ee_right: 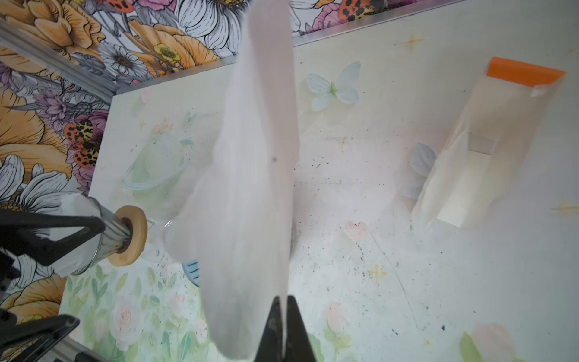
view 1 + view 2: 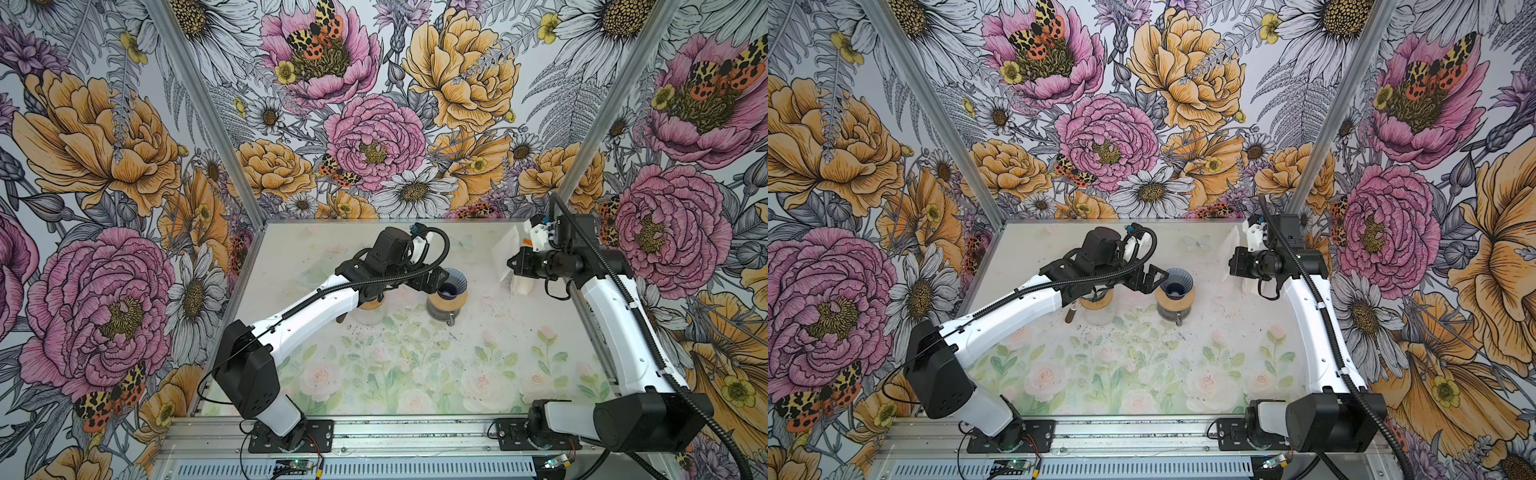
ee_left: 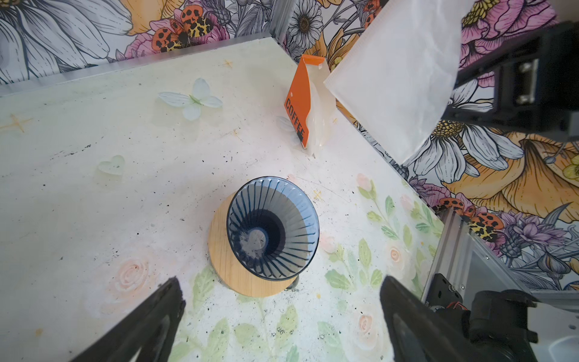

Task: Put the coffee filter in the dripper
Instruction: 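Pinch a white paper filter from the bag with the right gripper and lift, then carry the paper filter with the right gripper over the blue dripper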

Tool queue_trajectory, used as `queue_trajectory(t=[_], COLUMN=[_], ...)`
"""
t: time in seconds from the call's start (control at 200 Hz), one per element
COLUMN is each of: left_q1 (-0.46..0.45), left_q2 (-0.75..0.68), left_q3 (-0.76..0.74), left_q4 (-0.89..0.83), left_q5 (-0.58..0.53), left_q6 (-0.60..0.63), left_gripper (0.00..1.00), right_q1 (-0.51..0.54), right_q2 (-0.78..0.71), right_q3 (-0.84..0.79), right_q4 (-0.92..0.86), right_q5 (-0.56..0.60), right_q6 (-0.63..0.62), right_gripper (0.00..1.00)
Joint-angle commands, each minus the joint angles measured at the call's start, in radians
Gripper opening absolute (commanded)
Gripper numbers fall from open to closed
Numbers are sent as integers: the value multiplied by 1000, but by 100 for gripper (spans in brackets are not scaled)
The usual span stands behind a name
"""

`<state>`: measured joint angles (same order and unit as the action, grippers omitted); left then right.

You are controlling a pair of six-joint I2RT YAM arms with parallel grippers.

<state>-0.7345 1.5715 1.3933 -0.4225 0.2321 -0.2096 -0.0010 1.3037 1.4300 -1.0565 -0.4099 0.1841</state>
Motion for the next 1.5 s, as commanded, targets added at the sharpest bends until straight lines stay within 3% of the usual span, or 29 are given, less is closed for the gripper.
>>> queue_trajectory(t=[0.0,0.305,0.595,1.496], left_q1=[19,40,50,56], left_q2=[-53,-79,-109,-51], left_q3=[-10,-49,-83,-38], left_q4=[-4,-4,-5,-9], left_q5=[-13,-9,-10,37], left_q6=[12,12,12,20], left_gripper=[99,99,99,99], right_q1=[52,183,266,360], right_q2=[13,33,182,527], right_q3=[44,99,221,498], right_q4=[-161,-257,-297,-369], right_q5=[9,32,97,244], right_q6=[-51,-53,-31,48], right_gripper=[0,0,0,0])
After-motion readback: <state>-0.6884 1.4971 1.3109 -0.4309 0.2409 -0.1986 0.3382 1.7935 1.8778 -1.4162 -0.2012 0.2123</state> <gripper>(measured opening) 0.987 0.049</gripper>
